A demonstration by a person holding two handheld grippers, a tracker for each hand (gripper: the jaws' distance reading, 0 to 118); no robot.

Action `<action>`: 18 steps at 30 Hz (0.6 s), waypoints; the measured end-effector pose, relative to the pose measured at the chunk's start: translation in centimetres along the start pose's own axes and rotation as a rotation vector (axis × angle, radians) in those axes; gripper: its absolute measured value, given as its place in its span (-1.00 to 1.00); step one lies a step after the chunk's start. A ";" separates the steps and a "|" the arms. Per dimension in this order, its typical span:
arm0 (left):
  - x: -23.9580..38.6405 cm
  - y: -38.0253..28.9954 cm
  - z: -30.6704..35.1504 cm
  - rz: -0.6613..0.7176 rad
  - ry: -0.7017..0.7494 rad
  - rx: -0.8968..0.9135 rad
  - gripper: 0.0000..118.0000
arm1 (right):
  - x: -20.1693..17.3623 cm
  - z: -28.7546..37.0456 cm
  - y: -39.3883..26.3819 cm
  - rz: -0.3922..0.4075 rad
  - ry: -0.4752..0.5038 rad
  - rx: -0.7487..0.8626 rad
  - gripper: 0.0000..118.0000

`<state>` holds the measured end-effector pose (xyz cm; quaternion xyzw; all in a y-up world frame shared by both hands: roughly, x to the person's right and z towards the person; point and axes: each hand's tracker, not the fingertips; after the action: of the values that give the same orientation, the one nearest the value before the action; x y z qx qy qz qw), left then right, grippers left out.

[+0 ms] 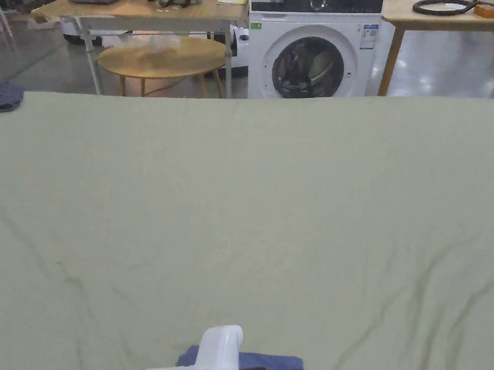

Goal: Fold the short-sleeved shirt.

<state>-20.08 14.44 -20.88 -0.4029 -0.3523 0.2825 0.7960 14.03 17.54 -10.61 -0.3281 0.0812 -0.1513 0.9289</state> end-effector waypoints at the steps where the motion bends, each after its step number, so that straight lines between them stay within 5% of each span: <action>1: -0.5 -0.1 0.3 0.037 -0.044 0.006 -0.42 | 0.2 0.2 -0.2 0.002 -0.003 0.000 -1.00; 2: -0.8 -0.2 0.2 0.042 -0.027 0.015 -0.56 | 0.2 0.3 -0.3 0.002 -0.005 0.000 -1.00; 3: -0.6 -0.2 0.4 0.023 0.045 0.023 -1.00 | 0.2 0.3 -0.4 -0.001 -0.004 -0.002 -1.00; 4: -0.7 -0.6 -0.2 -0.034 0.170 -0.004 -1.00 | 0.2 0.2 -0.4 -0.005 -0.004 -0.005 -1.00; 8: -2.4 -3.2 -5.1 -0.104 0.244 -0.217 -1.00 | -1.2 -0.3 -0.7 0.003 0.035 -0.030 -1.00; 13: -0.5 -2.4 -3.1 -0.088 0.201 -0.116 -1.00 | -4.8 -2.6 -1.5 0.066 0.202 -0.122 -1.00; 18: 1.1 -1.3 3.8 -0.148 0.187 0.026 0.17 | -7.5 -8.8 -2.8 0.128 0.283 -0.270 -1.00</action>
<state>-22.18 16.31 -17.82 -0.3899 -0.3018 0.1887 0.8493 4.19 12.84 -15.21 -0.4192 0.2508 -0.1243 0.8636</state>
